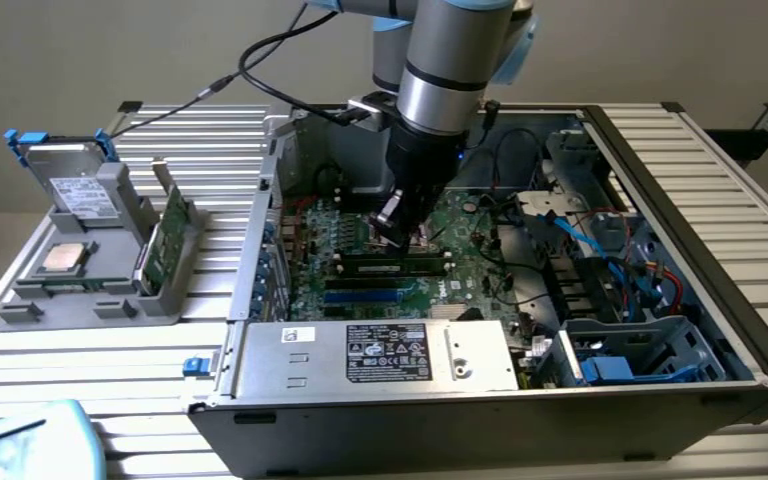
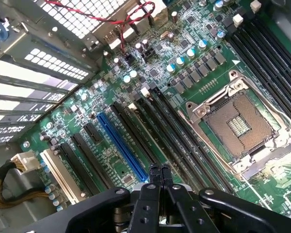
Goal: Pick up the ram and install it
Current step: 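Press down the ram until it locks into place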
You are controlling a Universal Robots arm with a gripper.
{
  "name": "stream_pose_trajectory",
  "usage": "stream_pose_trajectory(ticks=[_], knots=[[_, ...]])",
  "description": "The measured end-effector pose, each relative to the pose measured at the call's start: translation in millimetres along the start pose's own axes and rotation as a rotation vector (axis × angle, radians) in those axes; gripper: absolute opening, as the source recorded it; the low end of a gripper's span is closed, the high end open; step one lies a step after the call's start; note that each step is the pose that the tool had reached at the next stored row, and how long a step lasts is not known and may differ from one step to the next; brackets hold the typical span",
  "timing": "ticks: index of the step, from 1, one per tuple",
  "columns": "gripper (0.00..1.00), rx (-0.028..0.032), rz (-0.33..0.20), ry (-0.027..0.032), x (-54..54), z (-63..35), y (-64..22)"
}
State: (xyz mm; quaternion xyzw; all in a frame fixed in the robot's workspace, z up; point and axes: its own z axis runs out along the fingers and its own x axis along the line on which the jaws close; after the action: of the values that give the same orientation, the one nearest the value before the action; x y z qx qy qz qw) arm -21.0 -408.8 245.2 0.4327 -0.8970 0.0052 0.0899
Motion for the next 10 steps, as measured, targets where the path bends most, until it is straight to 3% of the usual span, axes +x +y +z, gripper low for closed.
stream_pose_trajectory(ticks=[10], knots=[[0.11, -0.0014, 0.102, -0.0011, 0.0, 0.0, 0.0]])
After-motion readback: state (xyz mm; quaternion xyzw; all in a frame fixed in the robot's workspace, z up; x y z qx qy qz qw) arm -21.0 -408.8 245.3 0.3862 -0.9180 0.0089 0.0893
